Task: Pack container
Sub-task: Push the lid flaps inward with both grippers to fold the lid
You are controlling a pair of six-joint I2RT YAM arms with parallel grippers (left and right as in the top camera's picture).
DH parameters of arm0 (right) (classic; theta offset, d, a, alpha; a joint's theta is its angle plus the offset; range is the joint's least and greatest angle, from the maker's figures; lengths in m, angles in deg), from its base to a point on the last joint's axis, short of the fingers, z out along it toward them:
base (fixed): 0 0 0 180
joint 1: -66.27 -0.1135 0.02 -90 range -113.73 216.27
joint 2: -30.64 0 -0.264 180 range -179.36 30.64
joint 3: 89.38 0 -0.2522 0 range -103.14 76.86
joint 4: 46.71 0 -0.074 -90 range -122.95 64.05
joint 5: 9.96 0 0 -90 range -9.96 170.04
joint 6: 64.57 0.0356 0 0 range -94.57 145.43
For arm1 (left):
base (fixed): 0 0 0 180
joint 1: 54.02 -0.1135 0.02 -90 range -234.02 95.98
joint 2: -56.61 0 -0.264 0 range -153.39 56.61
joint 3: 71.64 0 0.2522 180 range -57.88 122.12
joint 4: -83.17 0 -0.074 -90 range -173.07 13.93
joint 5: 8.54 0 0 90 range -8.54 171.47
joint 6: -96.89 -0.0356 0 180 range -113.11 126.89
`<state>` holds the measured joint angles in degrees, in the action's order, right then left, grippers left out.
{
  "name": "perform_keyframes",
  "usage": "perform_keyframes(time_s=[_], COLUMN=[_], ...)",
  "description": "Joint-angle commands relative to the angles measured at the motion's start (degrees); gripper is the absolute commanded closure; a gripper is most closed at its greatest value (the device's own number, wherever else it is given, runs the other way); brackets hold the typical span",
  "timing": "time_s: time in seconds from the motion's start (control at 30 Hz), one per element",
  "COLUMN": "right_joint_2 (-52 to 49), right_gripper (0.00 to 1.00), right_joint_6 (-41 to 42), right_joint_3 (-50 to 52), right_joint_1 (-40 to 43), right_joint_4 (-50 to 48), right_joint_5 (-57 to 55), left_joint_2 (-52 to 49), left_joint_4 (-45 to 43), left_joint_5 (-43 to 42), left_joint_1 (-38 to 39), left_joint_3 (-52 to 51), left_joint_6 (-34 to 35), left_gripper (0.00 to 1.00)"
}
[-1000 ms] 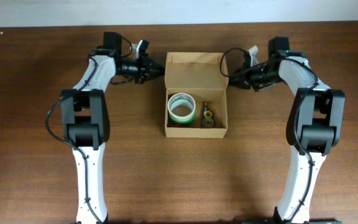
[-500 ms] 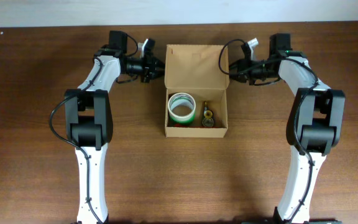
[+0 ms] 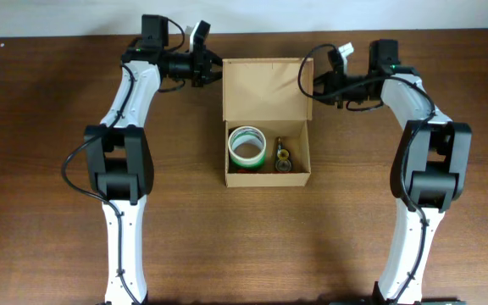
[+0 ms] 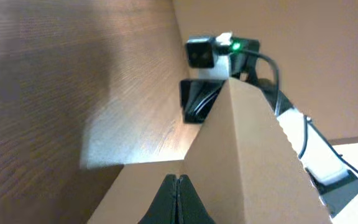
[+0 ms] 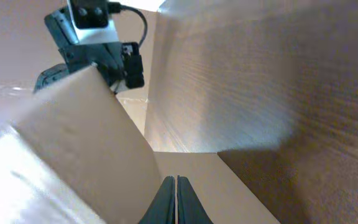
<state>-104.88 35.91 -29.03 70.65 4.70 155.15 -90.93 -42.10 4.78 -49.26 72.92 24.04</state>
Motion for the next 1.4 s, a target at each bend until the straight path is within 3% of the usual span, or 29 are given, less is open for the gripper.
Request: perform_keyframes(time_s=[0.0,0.33,0.6,0.77,1.13,1.37], right_joint_2=[5.01,11.50,14.40,17.05,26.88,28.15], right_gripper=[0.96,0.96,0.96,0.96,0.96,0.96], right_joint_6=[-0.59,-0.59,-8.13,-12.28,-16.13,-21.03], right_joint_3=[-3.61,-6.93,-6.95,-6.95,-6.95,-6.95], right_joint_1=[-0.59,-5.25,-9.14,-10.32,-10.47,-10.47], right_joint_4=[-0.17,0.90,13.81,19.74,28.89,38.18], right_joint_5=[2.27,-3.87,-17.03,-22.21,-37.09,-39.15], left_joint_2=[5.14,12.31,15.89,16.00,16.13,16.13], left_joint_4=[5.77,29.62,42.18,47.15,52.72,55.67], left_joint_5=[3.91,11.13,17.14,19.43,26.97,34.01], left_joint_1=[-0.28,0.48,2.03,2.93,6.19,11.10], left_joint_3=[1.07,1.07,1.05,0.92,0.92,0.92], left_joint_6=[-7.72,-27.69,-36.87,-40.02,-40.00,-39.98], left_gripper=[0.98,0.98,0.98,0.98,0.98,0.98])
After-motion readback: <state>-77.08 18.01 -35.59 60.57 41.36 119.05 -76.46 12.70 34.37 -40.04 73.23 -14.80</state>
